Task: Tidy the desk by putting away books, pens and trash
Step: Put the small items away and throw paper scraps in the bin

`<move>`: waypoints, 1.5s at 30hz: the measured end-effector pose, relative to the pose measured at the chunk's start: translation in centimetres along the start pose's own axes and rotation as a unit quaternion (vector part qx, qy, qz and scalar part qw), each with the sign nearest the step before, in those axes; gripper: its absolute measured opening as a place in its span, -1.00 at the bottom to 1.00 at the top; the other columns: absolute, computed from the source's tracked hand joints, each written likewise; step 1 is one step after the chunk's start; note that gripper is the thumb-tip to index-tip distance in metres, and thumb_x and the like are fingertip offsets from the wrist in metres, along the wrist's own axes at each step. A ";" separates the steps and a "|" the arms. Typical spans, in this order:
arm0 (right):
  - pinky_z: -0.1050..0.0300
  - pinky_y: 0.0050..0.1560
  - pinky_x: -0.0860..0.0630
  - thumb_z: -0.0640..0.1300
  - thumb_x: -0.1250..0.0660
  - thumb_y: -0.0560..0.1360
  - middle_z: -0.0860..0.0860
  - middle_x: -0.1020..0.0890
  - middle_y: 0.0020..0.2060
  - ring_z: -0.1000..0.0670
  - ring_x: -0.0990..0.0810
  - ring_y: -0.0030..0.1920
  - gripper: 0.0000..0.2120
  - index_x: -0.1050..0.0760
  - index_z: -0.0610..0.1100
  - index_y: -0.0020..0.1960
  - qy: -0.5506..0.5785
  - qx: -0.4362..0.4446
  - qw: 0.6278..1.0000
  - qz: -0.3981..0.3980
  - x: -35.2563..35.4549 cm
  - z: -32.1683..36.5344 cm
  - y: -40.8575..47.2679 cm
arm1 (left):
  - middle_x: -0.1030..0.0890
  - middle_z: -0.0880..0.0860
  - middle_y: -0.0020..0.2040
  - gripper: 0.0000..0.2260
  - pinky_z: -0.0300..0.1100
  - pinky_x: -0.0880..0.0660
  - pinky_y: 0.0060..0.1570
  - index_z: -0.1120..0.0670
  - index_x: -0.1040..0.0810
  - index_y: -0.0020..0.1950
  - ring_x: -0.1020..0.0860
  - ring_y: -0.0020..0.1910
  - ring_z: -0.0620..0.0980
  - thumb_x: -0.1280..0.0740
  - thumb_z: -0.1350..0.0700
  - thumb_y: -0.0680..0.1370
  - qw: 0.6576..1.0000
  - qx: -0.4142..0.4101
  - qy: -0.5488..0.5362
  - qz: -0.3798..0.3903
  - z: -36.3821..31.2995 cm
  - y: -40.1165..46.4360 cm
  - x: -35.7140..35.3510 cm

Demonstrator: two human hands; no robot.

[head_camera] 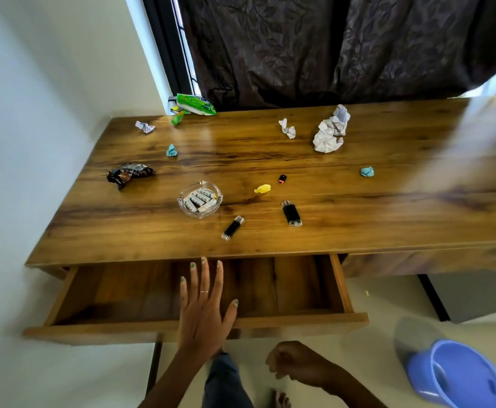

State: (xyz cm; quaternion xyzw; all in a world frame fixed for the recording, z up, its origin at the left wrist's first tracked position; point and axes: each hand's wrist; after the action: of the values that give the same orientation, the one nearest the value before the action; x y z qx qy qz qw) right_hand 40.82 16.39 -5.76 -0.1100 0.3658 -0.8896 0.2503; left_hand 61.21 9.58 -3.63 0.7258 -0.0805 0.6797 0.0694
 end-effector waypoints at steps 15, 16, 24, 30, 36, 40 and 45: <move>0.29 -0.11 -0.55 -0.16 -0.21 0.56 0.06 -0.67 -0.13 0.14 -0.65 -0.09 -0.84 -0.55 0.03 -0.02 0.013 0.225 0.962 -0.154 0.5 9.6 -3.3 | -0.43 0.19 0.39 -0.30 0.03 0.04 0.38 0.09 -0.45 0.38 -0.45 0.31 0.23 -0.13 -0.27 0.37 0.994 0.005 0.004 0.112 -0.7 -8.3 0.6; 0.30 -0.12 -0.54 -0.17 -0.21 0.56 0.05 -0.67 -0.13 0.14 -0.65 -0.10 -0.84 -0.54 0.02 -0.02 0.016 0.218 0.963 -0.158 0.3 9.4 -3.0 | -0.45 0.19 0.38 -0.30 0.04 0.00 0.38 0.10 -0.46 0.37 -0.47 0.30 0.23 -0.16 -0.28 0.36 0.994 0.003 0.001 0.112 -0.6 -8.4 0.3; 0.32 -0.16 -0.53 -0.18 -0.22 0.56 0.05 -0.66 -0.15 0.14 -0.65 -0.12 -0.84 -0.54 0.01 -0.04 -0.003 0.175 0.973 -0.153 -1.0 8.5 -1.6 | 0.49 0.01 0.46 -0.23 0.03 0.37 0.42 -0.11 0.53 0.37 0.42 0.47 0.08 0.02 -0.35 0.50 0.991 0.057 -0.081 0.085 0.3 -6.3 -1.3; 0.41 -0.24 -0.49 -0.19 -0.23 0.55 0.06 -0.66 -0.16 0.22 -0.62 -0.19 -0.85 -0.55 -0.01 -0.04 -0.001 0.171 0.972 -0.158 -0.7 9.9 -1.1 | 0.11 0.02 0.56 -0.35 -0.02 0.26 0.45 0.02 0.06 0.56 0.17 0.54 0.03 -0.15 -0.16 0.58 0.980 0.064 -0.165 -0.087 2.6 1.5 2.2; 0.40 -0.24 -0.45 -0.18 -0.23 0.54 0.08 -0.66 -0.18 0.23 -0.62 -0.18 -0.83 -0.56 0.03 -0.08 -0.011 0.193 0.966 -0.169 -0.4 12.2 -0.1 | -0.17 0.11 0.53 -0.48 0.03 0.06 0.49 0.14 -0.14 0.52 -0.10 0.52 0.06 -0.16 -0.01 0.61 0.958 0.162 -0.209 -0.111 6.2 10.5 3.7; 0.35 -0.18 -0.48 -0.12 -0.25 0.53 0.13 -0.64 -0.16 0.14 -0.61 -0.13 -0.83 -0.55 0.12 -0.10 -0.039 0.207 0.956 -0.203 -0.2 14.3 1.2 | -0.27 0.07 0.50 -0.55 0.02 -0.02 0.50 0.10 -0.24 0.49 -0.15 0.51 0.04 -0.13 0.01 0.61 0.956 0.203 -0.163 -0.133 7.0 11.9 2.4; 0.35 0.01 -0.47 -0.14 -0.24 0.54 0.18 -0.57 -0.04 0.24 -0.53 0.00 -0.85 -0.47 0.11 -0.02 -0.110 0.276 0.907 -0.297 0.5 18.2 4.4 | -0.31 0.04 0.48 -0.56 0.03 -0.04 0.49 0.04 -0.31 0.46 -0.18 0.50 0.02 -0.18 0.00 0.58 0.957 0.200 -0.138 -0.159 7.3 12.4 1.3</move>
State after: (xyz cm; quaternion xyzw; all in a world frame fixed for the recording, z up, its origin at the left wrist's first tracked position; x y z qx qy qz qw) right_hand 48.88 2.63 3.99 -0.2371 0.0265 -0.9706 0.0330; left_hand 65.79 -4.11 -2.96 0.8150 0.1649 0.5552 0.0184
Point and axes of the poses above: each hand's wrist, its own y-axis towards the middle knuckle, its own x-axis out of the back of the hand, z = x × y
